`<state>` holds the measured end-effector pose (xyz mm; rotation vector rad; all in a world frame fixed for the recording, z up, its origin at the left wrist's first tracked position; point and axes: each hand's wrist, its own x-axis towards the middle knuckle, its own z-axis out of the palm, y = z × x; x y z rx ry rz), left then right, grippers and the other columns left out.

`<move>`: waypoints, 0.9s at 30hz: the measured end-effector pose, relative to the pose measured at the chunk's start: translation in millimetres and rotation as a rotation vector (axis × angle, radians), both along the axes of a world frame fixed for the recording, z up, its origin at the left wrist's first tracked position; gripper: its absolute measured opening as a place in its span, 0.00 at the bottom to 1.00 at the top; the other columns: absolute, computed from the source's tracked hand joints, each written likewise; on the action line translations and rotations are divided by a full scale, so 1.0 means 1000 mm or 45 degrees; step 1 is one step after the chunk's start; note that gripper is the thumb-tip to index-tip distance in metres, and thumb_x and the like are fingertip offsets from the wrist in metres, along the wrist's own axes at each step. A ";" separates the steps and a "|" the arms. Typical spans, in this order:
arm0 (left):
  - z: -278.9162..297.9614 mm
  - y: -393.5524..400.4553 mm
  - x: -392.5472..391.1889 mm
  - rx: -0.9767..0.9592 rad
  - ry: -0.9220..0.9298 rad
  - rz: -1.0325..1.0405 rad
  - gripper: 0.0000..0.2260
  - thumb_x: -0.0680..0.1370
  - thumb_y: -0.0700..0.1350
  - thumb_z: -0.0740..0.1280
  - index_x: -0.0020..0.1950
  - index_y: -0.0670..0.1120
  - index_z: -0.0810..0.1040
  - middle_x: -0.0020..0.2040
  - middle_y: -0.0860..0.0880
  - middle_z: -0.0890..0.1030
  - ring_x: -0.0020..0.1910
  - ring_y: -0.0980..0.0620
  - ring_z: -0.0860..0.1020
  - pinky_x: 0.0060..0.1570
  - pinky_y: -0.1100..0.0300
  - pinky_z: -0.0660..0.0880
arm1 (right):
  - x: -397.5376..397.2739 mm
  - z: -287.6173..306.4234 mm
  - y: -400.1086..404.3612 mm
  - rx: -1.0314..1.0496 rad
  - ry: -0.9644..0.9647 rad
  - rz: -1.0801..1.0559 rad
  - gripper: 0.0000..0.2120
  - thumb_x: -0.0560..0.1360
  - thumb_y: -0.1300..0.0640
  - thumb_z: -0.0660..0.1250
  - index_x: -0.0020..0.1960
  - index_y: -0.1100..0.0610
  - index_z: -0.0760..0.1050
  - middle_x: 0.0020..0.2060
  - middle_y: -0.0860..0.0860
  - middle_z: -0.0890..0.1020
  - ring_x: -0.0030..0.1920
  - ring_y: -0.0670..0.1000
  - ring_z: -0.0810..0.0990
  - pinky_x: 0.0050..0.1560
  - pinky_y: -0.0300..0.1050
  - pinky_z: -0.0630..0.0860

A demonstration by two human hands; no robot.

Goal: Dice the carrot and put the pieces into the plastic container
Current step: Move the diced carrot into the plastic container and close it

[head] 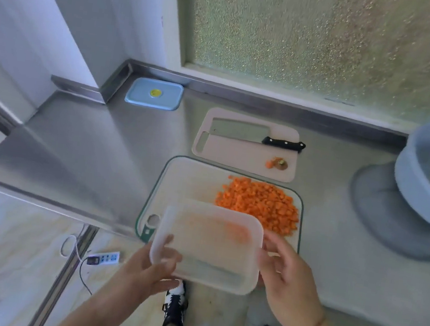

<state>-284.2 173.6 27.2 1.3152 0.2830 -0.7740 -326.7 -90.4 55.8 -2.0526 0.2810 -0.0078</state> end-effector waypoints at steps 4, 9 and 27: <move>-0.032 -0.003 -0.042 -0.055 0.114 -0.069 0.53 0.48 0.56 0.88 0.69 0.44 0.73 0.53 0.43 0.81 0.61 0.34 0.80 0.49 0.54 0.81 | -0.014 -0.018 -0.033 0.100 0.091 0.083 0.20 0.69 0.29 0.61 0.56 0.36 0.74 0.49 0.41 0.83 0.49 0.42 0.83 0.49 0.38 0.79; -0.076 0.004 -0.078 0.095 0.058 -0.360 0.56 0.48 0.62 0.87 0.69 0.41 0.70 0.56 0.39 0.82 0.57 0.36 0.82 0.59 0.42 0.77 | 0.031 -0.036 -0.095 0.174 -0.154 -0.024 0.23 0.72 0.27 0.56 0.55 0.40 0.78 0.52 0.45 0.84 0.57 0.47 0.81 0.61 0.55 0.76; -0.136 -0.031 -0.072 0.131 0.152 -0.273 0.52 0.51 0.56 0.88 0.69 0.43 0.71 0.57 0.39 0.83 0.58 0.36 0.82 0.57 0.41 0.79 | 0.134 -0.103 -0.115 0.175 -0.304 0.171 0.41 0.73 0.27 0.44 0.63 0.58 0.76 0.58 0.55 0.81 0.62 0.47 0.78 0.67 0.49 0.72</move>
